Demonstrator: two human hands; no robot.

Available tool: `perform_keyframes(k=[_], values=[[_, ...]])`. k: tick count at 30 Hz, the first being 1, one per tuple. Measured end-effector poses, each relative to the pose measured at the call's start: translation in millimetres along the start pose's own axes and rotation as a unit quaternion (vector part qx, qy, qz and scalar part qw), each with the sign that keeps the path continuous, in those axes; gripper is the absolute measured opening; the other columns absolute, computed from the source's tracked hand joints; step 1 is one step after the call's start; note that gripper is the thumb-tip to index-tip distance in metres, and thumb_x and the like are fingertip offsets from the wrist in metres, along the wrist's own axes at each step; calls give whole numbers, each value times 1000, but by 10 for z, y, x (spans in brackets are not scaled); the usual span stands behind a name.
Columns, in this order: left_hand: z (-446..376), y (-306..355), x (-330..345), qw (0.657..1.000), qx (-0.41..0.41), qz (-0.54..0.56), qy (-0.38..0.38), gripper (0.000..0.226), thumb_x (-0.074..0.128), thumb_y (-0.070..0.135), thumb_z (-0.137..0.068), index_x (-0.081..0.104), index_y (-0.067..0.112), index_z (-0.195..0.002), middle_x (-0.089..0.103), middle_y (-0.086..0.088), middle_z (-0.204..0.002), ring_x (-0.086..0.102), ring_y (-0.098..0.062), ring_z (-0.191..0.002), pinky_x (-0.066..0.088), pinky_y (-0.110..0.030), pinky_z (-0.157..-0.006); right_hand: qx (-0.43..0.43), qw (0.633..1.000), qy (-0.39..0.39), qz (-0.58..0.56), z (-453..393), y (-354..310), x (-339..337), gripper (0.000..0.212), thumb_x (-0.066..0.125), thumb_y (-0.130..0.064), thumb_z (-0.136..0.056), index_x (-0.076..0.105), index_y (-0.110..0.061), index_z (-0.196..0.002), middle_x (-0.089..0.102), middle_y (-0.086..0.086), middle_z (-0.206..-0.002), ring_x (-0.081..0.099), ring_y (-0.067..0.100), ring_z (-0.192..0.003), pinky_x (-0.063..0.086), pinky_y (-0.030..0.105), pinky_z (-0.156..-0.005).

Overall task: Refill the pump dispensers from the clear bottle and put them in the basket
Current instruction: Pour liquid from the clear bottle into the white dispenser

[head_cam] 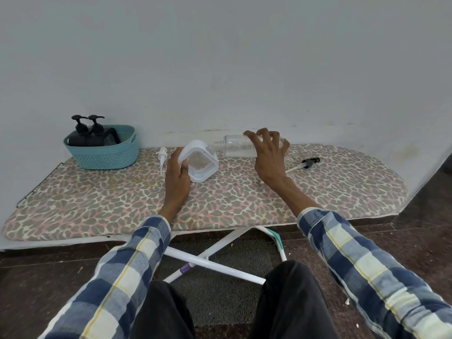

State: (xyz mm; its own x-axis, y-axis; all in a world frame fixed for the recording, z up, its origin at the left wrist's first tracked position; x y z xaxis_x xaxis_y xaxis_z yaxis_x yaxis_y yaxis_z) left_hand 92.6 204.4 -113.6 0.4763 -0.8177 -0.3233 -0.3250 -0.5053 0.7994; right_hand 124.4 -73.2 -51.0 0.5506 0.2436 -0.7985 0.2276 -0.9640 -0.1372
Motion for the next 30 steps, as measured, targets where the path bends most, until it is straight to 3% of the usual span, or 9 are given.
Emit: perform_keyframes(k=[9,19,30], values=[[-2,-15,-2,1000,-6,3,-1,43,41,16,-116,45,15,-159,53,-9,-154,49,-16,-134,40,-34,-115,-10,1000,0,15,-43,-12,-35,108,56,25,-60,45,-39,-146,47,2,-140,42,32,-134,33,61,-106],[-13,-58,7,1000,-16,18,0,45,42,14,-115,45,16,-159,53,-8,-155,50,-23,-140,41,-37,-117,-16,1000,-10,21,-84,-34,-60,110,54,26,-58,44,-40,-146,45,1,-141,40,31,-136,31,62,-109],[-13,-64,12,1000,-19,17,0,47,44,10,-114,44,15,-160,51,-9,-157,49,-20,-139,40,-37,-119,-21,999,-8,22,-96,-45,-104,110,54,26,-57,45,-40,-145,46,2,-140,40,31,-135,31,63,-110]])
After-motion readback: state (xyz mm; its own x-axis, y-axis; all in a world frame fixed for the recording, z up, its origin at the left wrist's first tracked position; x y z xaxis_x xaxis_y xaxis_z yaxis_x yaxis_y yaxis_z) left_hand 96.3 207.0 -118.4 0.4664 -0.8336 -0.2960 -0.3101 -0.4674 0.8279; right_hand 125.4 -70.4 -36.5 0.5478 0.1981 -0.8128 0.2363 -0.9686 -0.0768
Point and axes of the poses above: each hand's wrist, its own z-axis away from the middle knuckle, its own x-axis out of the palm, y = z × x, the point moved 4 cm from there along -z, towards the middle knuckle
